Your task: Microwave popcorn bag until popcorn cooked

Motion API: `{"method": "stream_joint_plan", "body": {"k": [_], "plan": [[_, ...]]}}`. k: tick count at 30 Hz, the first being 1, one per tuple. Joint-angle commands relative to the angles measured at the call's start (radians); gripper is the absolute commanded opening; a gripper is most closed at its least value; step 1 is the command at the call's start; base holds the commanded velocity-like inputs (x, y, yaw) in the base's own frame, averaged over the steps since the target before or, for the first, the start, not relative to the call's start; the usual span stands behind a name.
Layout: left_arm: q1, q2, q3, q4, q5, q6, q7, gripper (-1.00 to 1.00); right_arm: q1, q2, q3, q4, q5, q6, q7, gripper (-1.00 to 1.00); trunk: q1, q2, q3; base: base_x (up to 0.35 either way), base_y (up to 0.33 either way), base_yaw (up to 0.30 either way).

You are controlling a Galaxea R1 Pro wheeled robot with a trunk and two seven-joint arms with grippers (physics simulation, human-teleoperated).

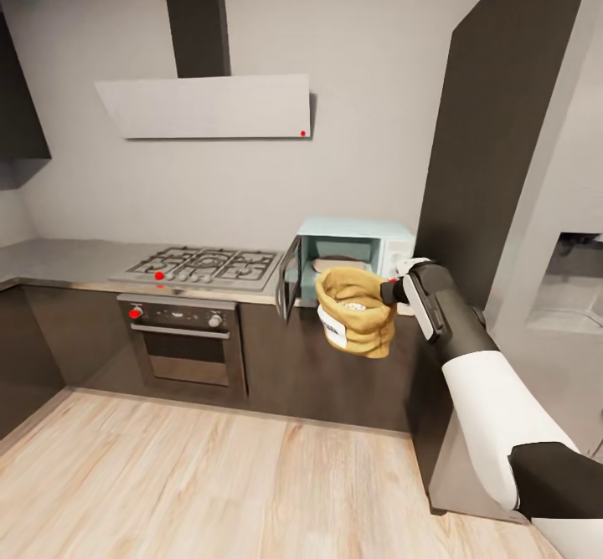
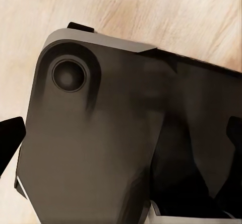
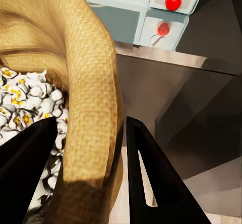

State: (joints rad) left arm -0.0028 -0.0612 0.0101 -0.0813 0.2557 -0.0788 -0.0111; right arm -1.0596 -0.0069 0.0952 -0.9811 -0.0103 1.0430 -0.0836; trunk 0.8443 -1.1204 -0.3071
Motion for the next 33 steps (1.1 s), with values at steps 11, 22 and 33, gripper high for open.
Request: {"method": "stream_joint_plan", "body": {"k": [11,22,33], "plan": [[0.000,-0.001,0.001,0.000,0.005,-0.003,-0.001,1.00,-0.001,-0.005,0.002,-0.001,-0.002,0.004,-0.004,-1.00,0.001,-0.001,-0.001,0.284,0.000,0.000],[0.000,-0.001,0.001,0.000,0.005,-0.003,-0.001,1.00,-0.001,-0.007,0.002,-0.001,-0.002,0.004,-0.004,-1.00,0.001,-0.001,-0.001,0.256,0.000,0.000],[0.000,-0.001,0.001,0.000,0.005,-0.003,-0.001,1.00,-0.001,-0.007,0.003,-0.001,-0.002,0.004,-0.004,-1.00,0.001,-0.001,-0.001,0.244,0.000,0.000]]}}
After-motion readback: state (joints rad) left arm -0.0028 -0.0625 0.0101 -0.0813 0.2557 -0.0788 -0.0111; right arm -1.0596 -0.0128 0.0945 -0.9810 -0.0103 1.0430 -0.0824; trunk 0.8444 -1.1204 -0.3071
